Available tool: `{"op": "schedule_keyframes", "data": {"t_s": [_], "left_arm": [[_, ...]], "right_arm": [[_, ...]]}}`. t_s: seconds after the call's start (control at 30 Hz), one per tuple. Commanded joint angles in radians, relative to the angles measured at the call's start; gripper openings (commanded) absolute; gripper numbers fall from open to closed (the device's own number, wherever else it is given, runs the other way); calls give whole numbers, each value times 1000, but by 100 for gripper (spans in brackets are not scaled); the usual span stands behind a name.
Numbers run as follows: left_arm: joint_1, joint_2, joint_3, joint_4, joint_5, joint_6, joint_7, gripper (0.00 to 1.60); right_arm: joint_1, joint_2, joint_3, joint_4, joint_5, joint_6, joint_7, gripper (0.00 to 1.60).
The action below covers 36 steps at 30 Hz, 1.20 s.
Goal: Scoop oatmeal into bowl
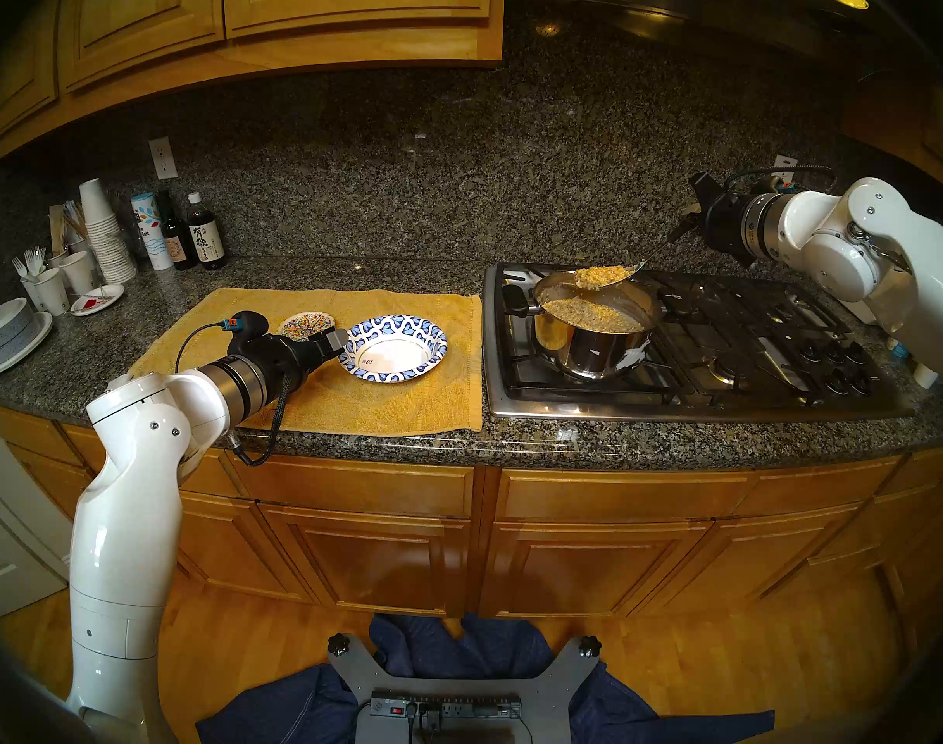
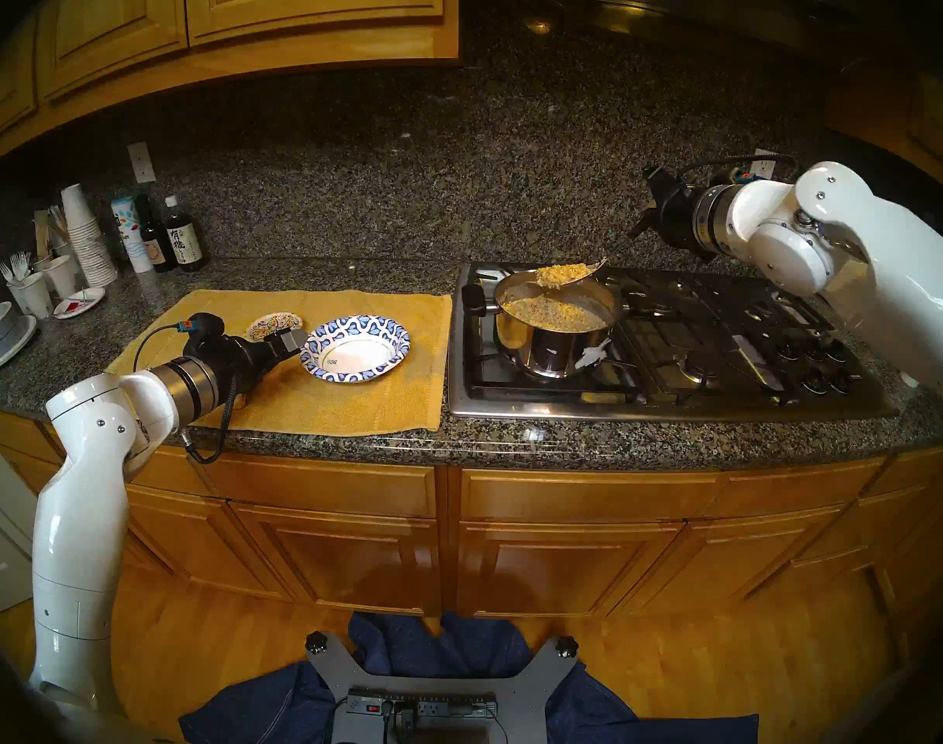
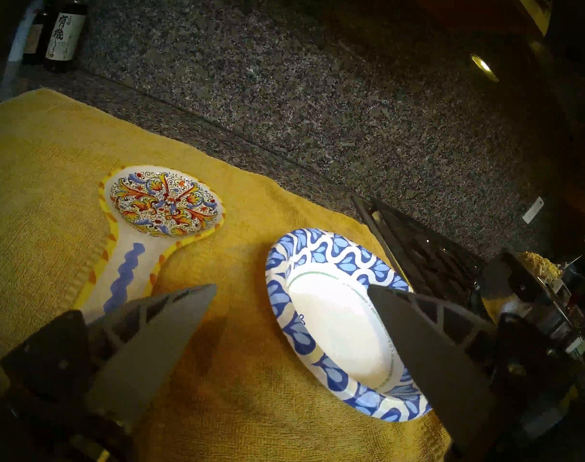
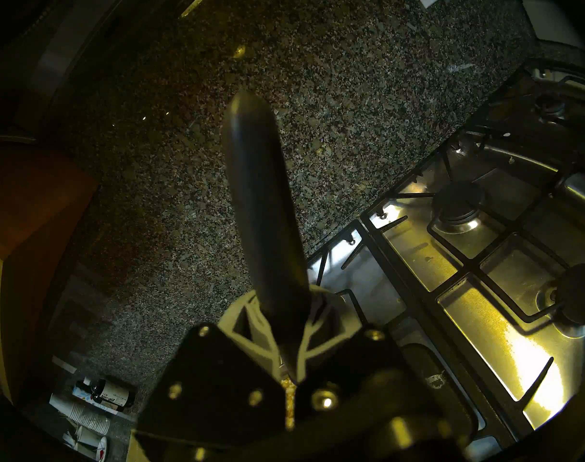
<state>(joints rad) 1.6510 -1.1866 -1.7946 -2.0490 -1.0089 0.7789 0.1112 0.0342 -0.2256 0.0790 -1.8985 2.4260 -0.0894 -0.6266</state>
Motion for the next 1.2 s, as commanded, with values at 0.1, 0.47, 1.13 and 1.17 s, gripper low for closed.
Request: {"op": "schedule_keyframes", "data": {"t_s": [0.1, 0.47, 1.13, 1.17], "left_arm": [[-21, -3, 6, -26, 6, -34, -32, 160], [-28, -8, 40, -30, 19, -40, -40, 160], [-38, -11, 88, -8, 62, -70, -44, 160], [-40, -11, 90, -6, 64, -71, -44, 160]], "right_arm": [[41, -1, 39, -3, -8, -9, 17, 0], [41, -1, 39, -3, -8, -9, 17, 0], [41, -1, 39, -3, -8, -9, 17, 0], [41, -1, 39, -3, -8, -9, 17, 0]]}}
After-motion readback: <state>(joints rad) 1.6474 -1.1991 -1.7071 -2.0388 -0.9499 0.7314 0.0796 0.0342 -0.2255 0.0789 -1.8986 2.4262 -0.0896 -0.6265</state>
